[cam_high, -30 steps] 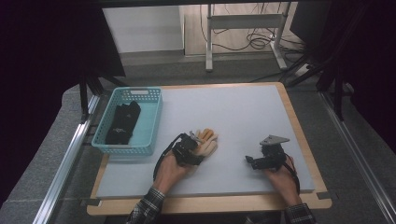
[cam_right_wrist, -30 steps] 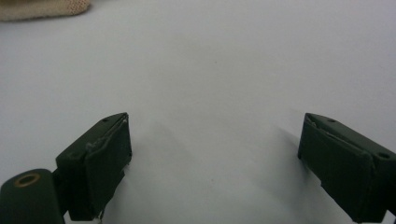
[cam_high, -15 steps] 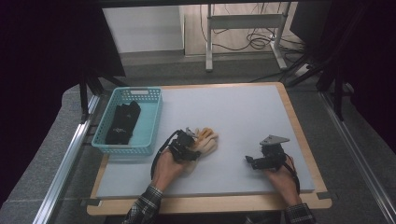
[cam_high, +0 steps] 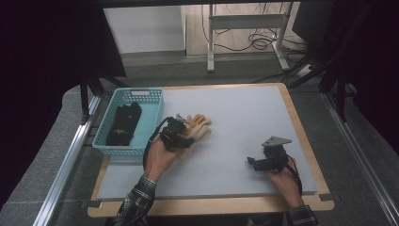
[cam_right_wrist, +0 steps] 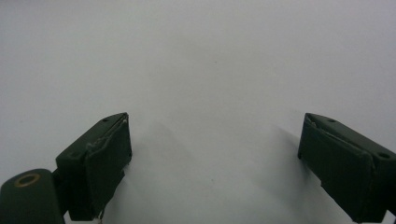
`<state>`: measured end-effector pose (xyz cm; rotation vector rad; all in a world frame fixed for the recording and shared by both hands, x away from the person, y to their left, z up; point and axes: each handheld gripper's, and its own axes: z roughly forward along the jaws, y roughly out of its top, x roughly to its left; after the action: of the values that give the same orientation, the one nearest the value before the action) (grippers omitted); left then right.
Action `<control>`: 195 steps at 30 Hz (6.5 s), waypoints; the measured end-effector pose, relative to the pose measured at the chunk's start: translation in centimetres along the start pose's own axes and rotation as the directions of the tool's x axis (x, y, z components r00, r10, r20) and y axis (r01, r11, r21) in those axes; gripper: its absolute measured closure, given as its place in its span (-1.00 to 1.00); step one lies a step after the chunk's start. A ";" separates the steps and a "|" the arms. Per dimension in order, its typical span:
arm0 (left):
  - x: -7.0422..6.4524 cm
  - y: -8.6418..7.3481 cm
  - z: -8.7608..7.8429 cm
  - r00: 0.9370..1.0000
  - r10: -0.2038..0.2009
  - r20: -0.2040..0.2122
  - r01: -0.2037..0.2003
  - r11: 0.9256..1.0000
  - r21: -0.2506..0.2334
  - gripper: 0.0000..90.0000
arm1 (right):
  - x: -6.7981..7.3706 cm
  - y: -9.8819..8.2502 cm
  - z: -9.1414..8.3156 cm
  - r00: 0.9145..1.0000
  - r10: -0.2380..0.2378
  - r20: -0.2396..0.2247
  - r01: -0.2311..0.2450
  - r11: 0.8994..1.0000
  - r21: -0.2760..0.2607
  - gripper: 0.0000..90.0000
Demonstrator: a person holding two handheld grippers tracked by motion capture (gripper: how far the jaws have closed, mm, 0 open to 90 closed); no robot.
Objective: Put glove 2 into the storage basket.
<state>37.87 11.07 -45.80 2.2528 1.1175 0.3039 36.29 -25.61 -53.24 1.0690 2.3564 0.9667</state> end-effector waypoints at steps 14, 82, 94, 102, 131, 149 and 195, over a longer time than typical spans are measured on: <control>4.1 1.3 -4.6 0.993 -0.071 -0.098 0.067 0.997 -0.040 0.28 | 0.0 0.0 0.0 1.000 0.000 0.000 0.000 1.000 0.000 -0.79; 17.4 -1.6 2.9 0.925 -0.313 -0.216 0.355 0.914 0.197 0.07 | 0.0 0.0 0.0 1.000 0.001 -0.001 -0.001 1.000 -0.001 -0.79; 18.1 -2.2 0.8 0.915 -0.374 -0.153 0.397 0.903 0.166 -0.74 | 0.0 0.0 0.0 1.000 0.001 -0.001 -0.001 1.000 -0.001 -0.79; 18.6 -2.3 -3.3 0.889 -0.363 -0.280 0.381 0.924 0.013 -0.32 | 0.0 0.0 0.0 1.000 0.001 -0.001 -0.001 1.000 -0.001 -0.79; 19.1 -4.7 -1.6 0.882 -0.331 -0.335 0.369 0.928 0.053 -0.08 | 0.0 0.0 0.0 1.000 0.001 -0.001 -0.001 1.000 -0.001 -0.79; 19.0 -5.7 -4.7 0.897 -0.352 -0.266 0.346 0.936 -0.069 -0.80 | 0.0 0.0 0.0 1.000 0.001 0.000 -0.001 1.000 -0.001 -0.79; 13.1 -6.8 -7.5 0.961 -0.220 -0.170 0.189 0.965 -0.182 -1.00 | 0.0 0.0 0.0 1.000 0.000 0.001 0.000 1.000 -0.001 -0.79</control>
<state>38.23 27.54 -44.73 1.9755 1.3605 0.5129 36.28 -25.59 -53.25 1.0694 2.3551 0.9672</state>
